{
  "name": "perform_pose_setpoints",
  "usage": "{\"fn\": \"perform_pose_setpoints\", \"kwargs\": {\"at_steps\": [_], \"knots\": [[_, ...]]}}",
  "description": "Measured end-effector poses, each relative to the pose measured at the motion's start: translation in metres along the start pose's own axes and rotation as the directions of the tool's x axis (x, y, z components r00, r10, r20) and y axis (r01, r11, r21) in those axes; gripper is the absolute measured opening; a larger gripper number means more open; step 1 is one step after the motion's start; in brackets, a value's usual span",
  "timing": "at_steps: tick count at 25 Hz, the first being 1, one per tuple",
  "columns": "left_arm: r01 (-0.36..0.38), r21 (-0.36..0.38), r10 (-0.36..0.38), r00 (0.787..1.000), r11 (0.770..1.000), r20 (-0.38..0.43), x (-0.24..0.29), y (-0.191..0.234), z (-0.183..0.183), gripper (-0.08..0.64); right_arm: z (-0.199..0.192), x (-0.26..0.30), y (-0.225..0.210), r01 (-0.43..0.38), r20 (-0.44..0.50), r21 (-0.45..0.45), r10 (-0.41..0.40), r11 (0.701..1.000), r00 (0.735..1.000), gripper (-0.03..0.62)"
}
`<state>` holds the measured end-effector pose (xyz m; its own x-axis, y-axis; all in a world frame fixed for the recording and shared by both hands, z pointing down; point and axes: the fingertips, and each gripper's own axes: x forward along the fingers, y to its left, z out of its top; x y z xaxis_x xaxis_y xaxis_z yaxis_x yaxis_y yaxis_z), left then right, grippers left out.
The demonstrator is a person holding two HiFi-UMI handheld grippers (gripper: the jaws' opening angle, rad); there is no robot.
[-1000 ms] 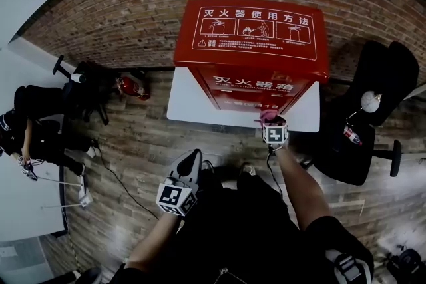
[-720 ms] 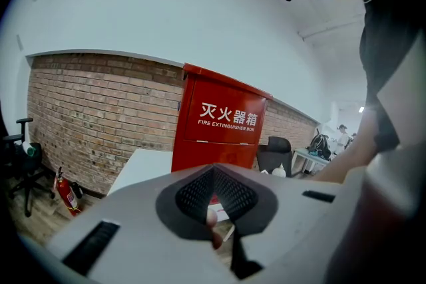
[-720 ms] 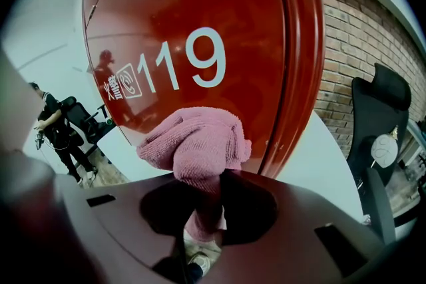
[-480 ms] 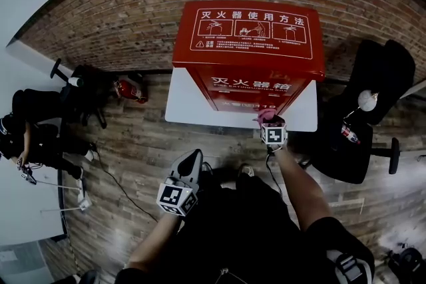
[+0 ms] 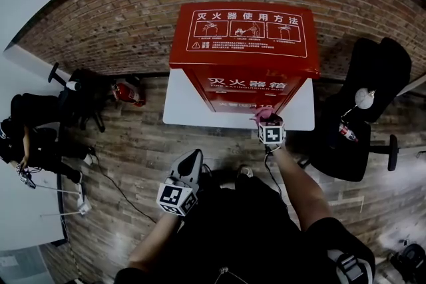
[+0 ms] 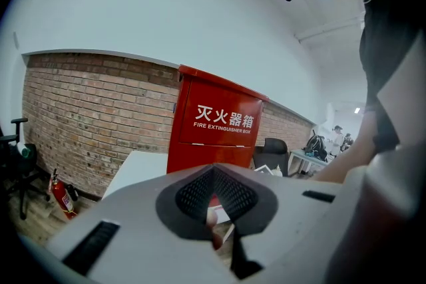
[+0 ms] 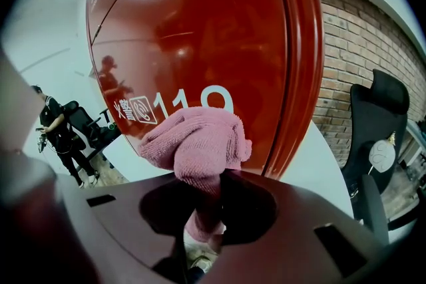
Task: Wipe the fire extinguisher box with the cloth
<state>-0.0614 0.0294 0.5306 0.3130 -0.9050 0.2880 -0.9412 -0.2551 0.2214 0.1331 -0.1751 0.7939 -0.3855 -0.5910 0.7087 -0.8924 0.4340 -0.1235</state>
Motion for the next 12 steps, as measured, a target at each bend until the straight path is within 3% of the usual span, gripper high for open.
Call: {"fn": "perform_pose_setpoints", "kwargs": {"at_steps": [12], "knots": [[0.022,0.006,-0.022,1.0,1.0,0.009,0.003,-0.004,0.003,0.023,0.027,-0.023,0.011,-0.027,0.057,-0.012,0.028,1.0,0.998,0.089]]}}
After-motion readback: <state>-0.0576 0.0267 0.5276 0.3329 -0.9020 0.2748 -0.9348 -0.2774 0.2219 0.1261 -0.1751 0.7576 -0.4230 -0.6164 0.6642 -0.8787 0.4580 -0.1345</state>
